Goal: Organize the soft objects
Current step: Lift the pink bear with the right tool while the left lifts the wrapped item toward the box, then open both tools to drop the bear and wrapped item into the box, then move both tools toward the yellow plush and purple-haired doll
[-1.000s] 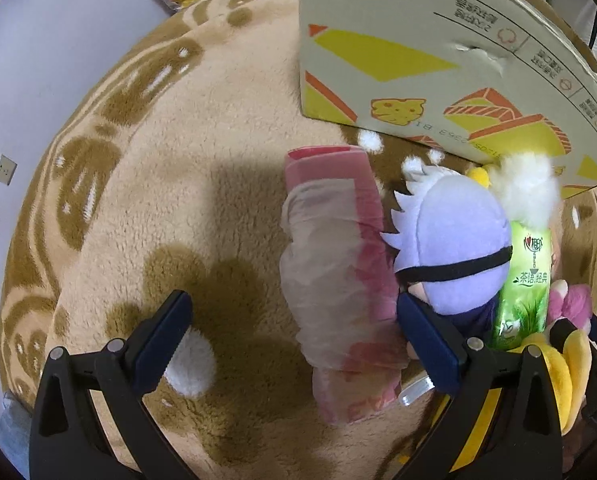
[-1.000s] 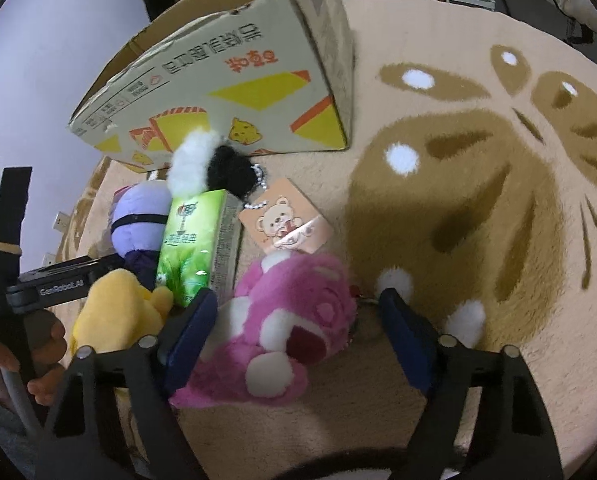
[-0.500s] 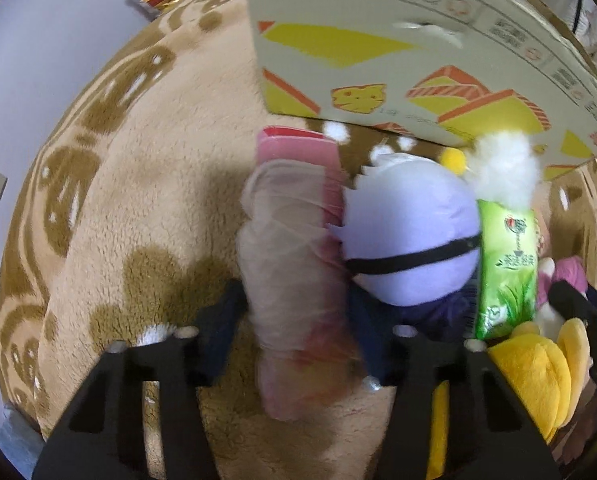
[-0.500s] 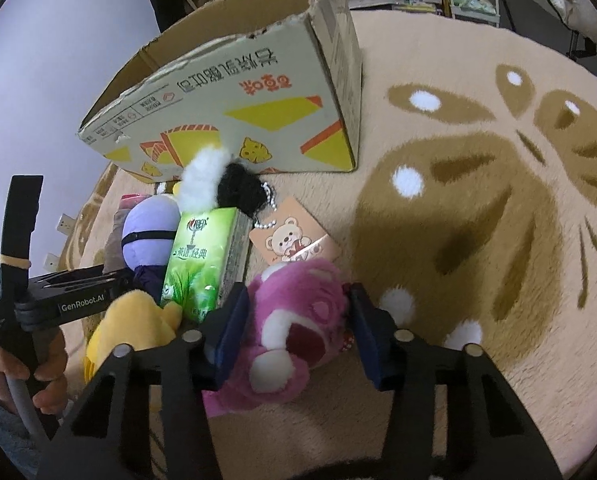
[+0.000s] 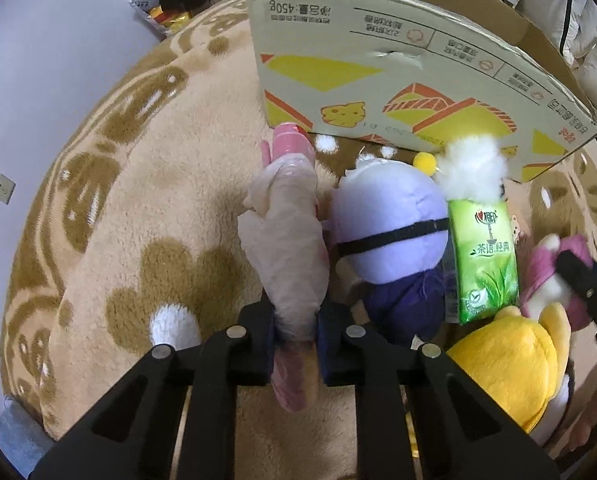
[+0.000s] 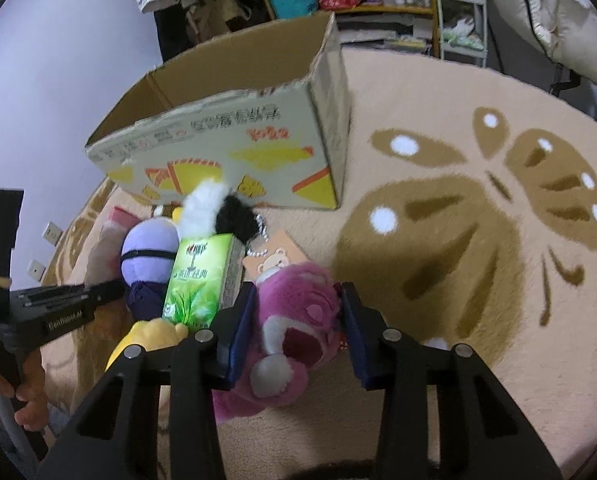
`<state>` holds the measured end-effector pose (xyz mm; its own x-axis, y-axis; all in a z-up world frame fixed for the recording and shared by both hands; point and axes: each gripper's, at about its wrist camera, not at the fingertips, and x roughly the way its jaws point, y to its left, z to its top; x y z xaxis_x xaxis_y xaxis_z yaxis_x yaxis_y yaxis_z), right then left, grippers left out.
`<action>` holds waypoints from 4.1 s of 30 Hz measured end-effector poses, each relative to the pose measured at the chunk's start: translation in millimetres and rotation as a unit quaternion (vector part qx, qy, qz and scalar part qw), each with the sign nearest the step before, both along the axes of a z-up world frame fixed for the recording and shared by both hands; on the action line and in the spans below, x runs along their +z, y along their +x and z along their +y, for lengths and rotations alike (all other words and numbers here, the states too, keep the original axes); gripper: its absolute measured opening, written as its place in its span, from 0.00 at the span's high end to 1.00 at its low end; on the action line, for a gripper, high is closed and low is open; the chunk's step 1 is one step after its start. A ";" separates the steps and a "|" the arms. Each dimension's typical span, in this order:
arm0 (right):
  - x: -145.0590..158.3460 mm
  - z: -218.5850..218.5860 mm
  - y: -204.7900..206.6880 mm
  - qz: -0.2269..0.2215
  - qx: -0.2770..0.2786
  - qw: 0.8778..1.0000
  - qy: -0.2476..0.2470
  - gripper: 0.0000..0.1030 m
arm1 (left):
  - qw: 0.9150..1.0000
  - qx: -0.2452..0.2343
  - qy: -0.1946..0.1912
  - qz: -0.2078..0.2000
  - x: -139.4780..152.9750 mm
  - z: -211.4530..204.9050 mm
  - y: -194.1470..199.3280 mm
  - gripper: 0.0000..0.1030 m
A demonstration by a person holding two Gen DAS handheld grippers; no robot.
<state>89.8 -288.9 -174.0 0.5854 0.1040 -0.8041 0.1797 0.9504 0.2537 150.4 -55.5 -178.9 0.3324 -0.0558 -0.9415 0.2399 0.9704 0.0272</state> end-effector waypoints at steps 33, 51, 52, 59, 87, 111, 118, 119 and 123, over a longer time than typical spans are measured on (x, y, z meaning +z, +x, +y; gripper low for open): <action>118.0 -11.9 -18.1 -0.167 -0.006 0.982 -0.087 0.58 | 0.979 0.032 -0.011 -0.200 137.9 31.3 -30.9 0.86; 132.9 -19.3 55.1 -0.187 0.003 0.979 -0.075 0.58 | 0.959 -0.032 -0.001 -0.282 163.6 -20.6 37.7 0.85; 132.2 -19.7 59.7 -0.185 0.002 0.980 -0.075 0.58 | 0.959 -0.034 -0.002 -0.281 162.2 -22.7 41.0 0.85; 118.5 -19.5 88.7 -0.169 -0.002 0.984 -0.063 0.57 | 0.967 -0.051 -0.005 -0.250 139.6 -36.6 66.1 0.84; 110.5 -31.8 69.1 -0.126 -0.012 0.992 -0.016 0.01 | 0.970 -0.018 0.016 -0.243 145.6 -12.6 53.7 0.08; 106.8 -1.3 -5.8 -0.109 0.003 0.994 -0.019 0.00 | 0.982 -0.010 0.007 -0.186 144.2 20.3 -12.0 0.07; 94.5 13.5 -24.3 -0.092 0.013 0.995 -0.030 0.00 | 0.988 -0.010 0.003 -0.157 132.6 23.8 -29.1 0.07; 91.9 14.8 -25.9 -0.087 0.013 0.996 -0.029 0.00 | 0.988 -0.009 0.003 -0.151 130.5 24.3 -30.6 0.07; 79.9 22.1 -35.5 -0.071 0.021 0.997 -0.023 0.00 | 0.992 -0.007 0.005 -0.128 121.5 26.2 -34.0 0.07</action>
<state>54.3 -266.8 -94.0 0.6898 0.0954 -0.7177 0.1043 0.9678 0.2289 116.4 -29.3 -57.4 0.5602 -0.0538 -0.8266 0.2370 0.9666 0.0977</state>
